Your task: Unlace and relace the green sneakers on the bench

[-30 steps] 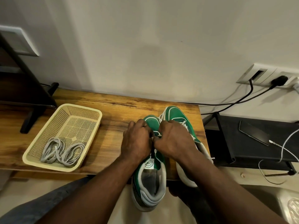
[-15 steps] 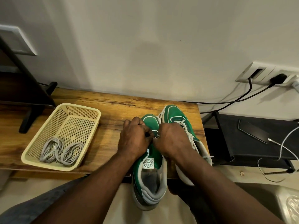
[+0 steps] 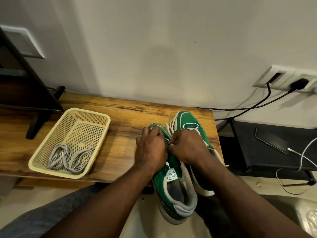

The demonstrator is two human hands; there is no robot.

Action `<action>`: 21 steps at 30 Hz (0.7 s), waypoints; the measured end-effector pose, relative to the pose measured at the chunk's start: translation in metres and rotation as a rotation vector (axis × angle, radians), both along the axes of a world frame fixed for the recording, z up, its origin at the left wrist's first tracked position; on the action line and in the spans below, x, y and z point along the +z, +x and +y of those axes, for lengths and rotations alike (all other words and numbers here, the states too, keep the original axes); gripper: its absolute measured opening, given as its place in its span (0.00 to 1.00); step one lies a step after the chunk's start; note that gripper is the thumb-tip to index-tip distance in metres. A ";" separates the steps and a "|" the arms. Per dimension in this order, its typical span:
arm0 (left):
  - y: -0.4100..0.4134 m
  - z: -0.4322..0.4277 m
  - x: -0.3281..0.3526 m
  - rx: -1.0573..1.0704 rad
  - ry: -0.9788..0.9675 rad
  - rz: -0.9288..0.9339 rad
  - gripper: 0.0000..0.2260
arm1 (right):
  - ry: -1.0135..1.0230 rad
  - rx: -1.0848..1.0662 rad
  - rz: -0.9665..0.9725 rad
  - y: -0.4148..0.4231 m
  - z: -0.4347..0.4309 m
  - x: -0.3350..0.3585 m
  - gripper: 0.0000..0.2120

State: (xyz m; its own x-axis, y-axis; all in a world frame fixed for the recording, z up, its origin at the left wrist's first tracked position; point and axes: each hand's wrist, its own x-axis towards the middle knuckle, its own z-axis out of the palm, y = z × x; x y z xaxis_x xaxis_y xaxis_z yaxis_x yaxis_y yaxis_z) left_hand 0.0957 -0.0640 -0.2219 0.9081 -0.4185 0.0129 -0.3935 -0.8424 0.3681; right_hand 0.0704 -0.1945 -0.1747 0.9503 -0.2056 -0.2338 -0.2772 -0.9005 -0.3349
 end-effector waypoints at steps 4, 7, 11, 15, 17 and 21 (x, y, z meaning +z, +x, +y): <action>0.004 0.004 0.002 -0.093 0.036 0.036 0.15 | -0.103 0.100 -0.051 -0.008 0.010 -0.002 0.16; 0.009 0.008 0.004 -0.122 0.024 0.052 0.14 | -0.106 0.036 -0.093 -0.010 0.011 -0.004 0.21; 0.018 0.014 0.008 -0.185 0.001 0.060 0.13 | -0.079 -0.047 -0.119 -0.012 0.012 -0.007 0.19; 0.034 0.026 0.021 -0.247 -0.036 0.157 0.03 | -0.078 -0.081 -0.160 -0.016 0.015 -0.007 0.23; 0.042 0.034 0.030 -0.238 -0.087 0.263 0.07 | -0.118 -0.086 -0.204 -0.016 0.018 -0.006 0.22; 0.051 0.049 0.039 -0.198 -0.190 0.388 0.06 | -0.087 -0.109 -0.181 -0.016 0.023 -0.007 0.18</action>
State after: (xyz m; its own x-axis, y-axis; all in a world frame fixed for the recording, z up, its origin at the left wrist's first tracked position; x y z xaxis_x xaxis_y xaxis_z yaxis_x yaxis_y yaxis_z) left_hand 0.1463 -0.0154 -0.1831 0.7642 -0.6068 -0.2183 -0.3425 -0.6688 0.6599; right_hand 0.0547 -0.1710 -0.1819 0.9462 -0.3212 -0.0385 -0.3169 -0.8962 -0.3106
